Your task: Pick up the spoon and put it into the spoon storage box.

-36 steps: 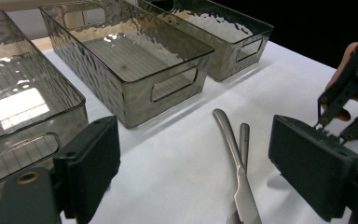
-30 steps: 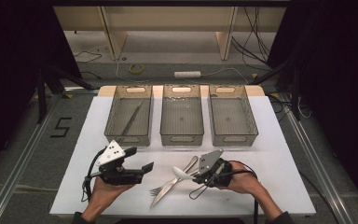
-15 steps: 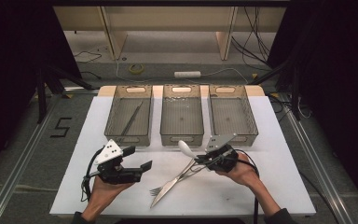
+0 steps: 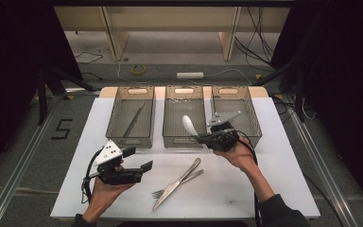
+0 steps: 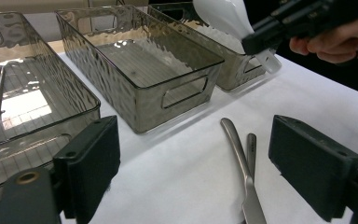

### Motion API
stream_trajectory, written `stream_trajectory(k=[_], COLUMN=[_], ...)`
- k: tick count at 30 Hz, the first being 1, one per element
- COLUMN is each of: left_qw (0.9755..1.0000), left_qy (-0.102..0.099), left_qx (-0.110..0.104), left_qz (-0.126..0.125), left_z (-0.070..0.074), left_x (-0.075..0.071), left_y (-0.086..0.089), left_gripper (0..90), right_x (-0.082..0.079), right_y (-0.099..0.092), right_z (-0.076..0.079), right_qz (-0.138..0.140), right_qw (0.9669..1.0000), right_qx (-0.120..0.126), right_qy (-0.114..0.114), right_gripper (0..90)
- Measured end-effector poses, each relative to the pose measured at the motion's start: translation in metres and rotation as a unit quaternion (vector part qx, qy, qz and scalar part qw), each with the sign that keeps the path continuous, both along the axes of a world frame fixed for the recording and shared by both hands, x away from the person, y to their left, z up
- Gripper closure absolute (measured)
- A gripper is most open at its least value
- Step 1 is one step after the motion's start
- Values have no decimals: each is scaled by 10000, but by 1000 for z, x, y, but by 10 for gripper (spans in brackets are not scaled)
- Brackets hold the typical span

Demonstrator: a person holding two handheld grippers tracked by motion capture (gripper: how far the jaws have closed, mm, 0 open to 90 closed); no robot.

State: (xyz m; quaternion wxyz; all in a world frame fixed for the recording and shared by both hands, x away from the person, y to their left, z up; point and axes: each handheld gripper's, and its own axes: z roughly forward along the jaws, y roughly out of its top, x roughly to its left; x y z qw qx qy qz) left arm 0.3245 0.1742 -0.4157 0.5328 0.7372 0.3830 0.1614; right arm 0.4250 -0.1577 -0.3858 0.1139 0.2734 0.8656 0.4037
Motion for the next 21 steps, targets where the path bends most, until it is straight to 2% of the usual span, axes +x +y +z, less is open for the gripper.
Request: stream_trajectory(k=[10,16,21], left_qw=[10000,10000,10000], left_qy=[-28,-51,-70], left_qx=[17,18,-10], left_qz=[5,-7,7], left_z=[0,0,1], left_x=[0,0,-1], left_y=[1,1,1], left_gripper=[162,162,162], right_x=[38,56,71], right_y=[20,27,34], right_z=[4,7,7], right_qz=[-489,-776,-989], right_qw=[9987,9965,9943], right_qx=[-29,122,79], right_qy=[170,297,402], right_gripper=[864,864,864])
